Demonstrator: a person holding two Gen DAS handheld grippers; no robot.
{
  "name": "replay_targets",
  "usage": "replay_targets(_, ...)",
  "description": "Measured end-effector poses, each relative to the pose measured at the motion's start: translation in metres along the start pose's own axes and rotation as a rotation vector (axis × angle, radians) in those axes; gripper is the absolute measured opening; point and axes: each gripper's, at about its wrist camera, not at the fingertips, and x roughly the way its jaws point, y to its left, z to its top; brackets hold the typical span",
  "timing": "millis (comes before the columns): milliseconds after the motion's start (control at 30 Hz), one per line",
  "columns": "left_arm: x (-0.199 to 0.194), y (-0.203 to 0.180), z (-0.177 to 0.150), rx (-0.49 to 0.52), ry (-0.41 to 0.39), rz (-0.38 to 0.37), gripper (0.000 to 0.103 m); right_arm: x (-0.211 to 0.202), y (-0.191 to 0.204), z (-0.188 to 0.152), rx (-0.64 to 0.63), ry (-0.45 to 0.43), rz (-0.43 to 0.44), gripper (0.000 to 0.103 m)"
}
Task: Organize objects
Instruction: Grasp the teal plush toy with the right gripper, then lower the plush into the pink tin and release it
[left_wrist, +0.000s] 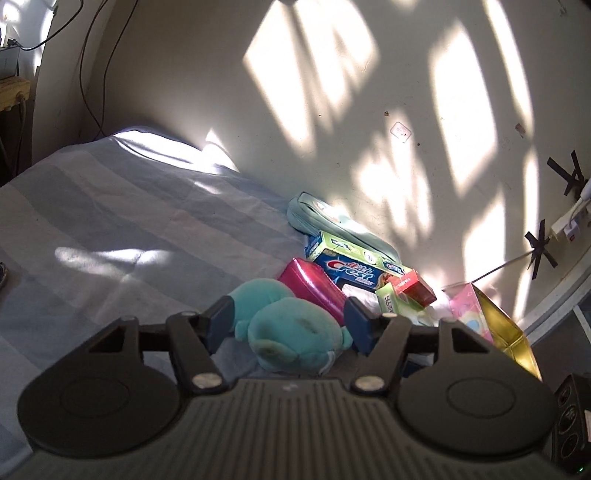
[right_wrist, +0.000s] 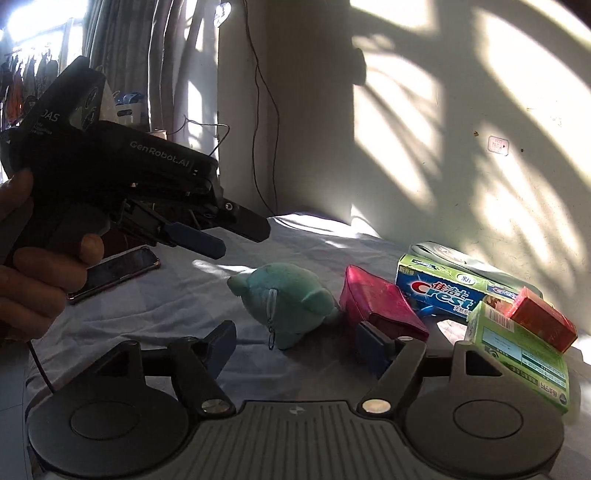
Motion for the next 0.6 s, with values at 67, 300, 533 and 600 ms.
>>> replay_targets(67,0.011,0.009,0.007,0.023,-0.022,0.012,0.077,0.02,0.008,0.007,-0.038,0.017,-0.007,0.075)
replay_targets(300,0.072,0.065,0.023,-0.123,0.111,-0.075,0.083,0.073,0.015,0.013,-0.082,0.079,-0.065,0.06)
replay_targets(533,0.046,0.026,-0.018,-0.068,0.134,-0.248,0.071,0.012,-0.005,-0.005,0.004,0.035,0.009,0.056)
replay_targets(600,0.031,0.003,-0.037,-0.036,0.136,-0.284,0.068,-0.02,-0.014,-0.018,0.029,0.021,0.019,0.056)
